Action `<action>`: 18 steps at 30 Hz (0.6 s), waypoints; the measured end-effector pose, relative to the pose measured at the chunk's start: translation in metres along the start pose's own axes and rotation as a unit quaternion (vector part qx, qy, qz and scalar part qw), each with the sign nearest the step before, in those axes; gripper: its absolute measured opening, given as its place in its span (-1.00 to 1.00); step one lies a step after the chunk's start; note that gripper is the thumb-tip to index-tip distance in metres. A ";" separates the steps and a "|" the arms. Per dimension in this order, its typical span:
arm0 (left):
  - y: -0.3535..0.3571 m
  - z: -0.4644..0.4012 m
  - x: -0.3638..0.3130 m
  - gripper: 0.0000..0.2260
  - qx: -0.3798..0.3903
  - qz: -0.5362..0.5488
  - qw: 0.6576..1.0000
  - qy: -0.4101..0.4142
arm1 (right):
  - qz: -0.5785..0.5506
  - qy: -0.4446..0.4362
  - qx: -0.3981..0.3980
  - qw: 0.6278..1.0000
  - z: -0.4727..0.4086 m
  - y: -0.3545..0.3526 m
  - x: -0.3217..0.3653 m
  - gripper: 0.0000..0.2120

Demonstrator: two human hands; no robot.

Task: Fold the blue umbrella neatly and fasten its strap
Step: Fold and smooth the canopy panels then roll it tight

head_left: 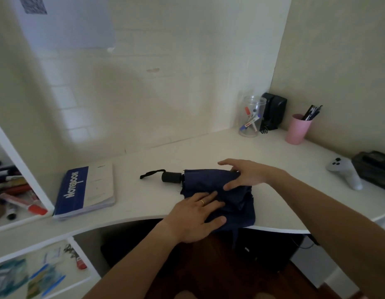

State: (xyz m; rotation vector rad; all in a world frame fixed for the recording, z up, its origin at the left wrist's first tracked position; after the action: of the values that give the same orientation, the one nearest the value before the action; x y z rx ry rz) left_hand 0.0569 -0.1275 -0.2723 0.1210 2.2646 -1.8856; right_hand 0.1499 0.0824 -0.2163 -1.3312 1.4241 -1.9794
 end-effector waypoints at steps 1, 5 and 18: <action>0.001 0.002 -0.001 -0.47 0.005 -0.006 1.000 0.006 | 0.032 -0.006 0.009 0.999 -0.001 0.002 0.000 -0.18; 0.005 0.011 0.000 -0.49 0.031 -0.022 0.999 0.029 | 0.062 -0.059 0.002 0.996 0.005 0.012 -0.010 -0.25; -0.013 -0.002 0.007 -0.57 0.025 0.106 0.994 -0.018 | 0.138 -0.240 -0.220 0.935 0.072 0.045 -0.019 -0.71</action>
State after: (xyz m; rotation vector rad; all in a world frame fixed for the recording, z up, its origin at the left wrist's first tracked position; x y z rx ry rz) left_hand 0.0477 -0.1279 -0.2605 0.3193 2.0909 -1.8185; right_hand 0.2093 0.0383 -0.2617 -1.5502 1.7333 -1.0882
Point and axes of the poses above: each hand's wrist, its own z-axis away from the middle knuckle, its own y-axis out of the palm, x = y × z, the point moved 3 cm from there along -z, towards the middle knuckle, and after that the axes turned 12 degrees about -x, right-handed, at the moved point
